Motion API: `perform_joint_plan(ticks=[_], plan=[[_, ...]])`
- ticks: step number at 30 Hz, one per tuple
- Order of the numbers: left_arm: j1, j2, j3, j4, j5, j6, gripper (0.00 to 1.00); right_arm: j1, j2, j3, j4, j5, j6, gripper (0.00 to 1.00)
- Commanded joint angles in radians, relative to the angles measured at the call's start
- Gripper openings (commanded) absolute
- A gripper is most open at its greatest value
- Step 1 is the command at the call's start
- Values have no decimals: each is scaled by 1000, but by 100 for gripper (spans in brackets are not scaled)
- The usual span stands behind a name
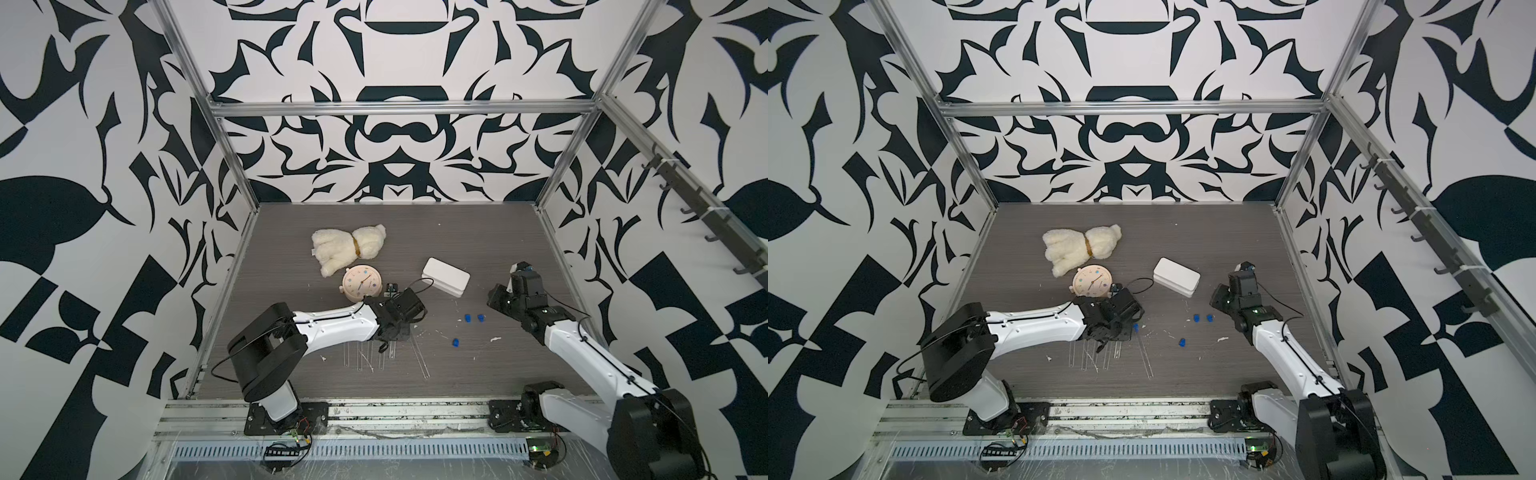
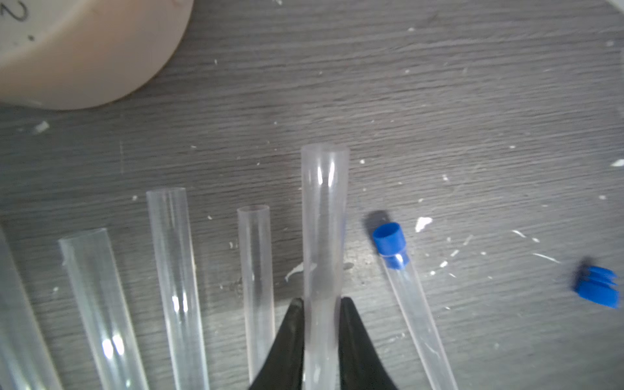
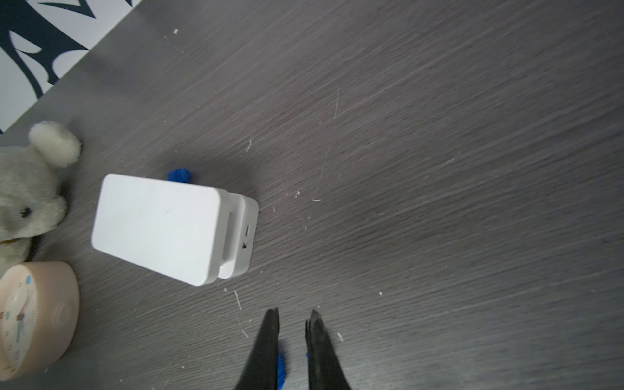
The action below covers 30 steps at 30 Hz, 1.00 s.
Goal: Remove stoppers from test tubes
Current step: Place the test tube at the center of the board.
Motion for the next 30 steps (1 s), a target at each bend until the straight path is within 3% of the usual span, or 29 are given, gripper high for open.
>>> perform_joint_plan(ticks=[1, 19, 30], plan=[[9, 26, 38, -48, 9, -3, 21, -12, 26, 1, 57, 44, -2, 0], [22, 78, 31, -32, 58, 4, 26, -23, 112, -57, 147, 135, 70, 0], [23, 10, 41, -59, 25, 20, 33, -27, 172, -64, 176, 147, 85, 0]])
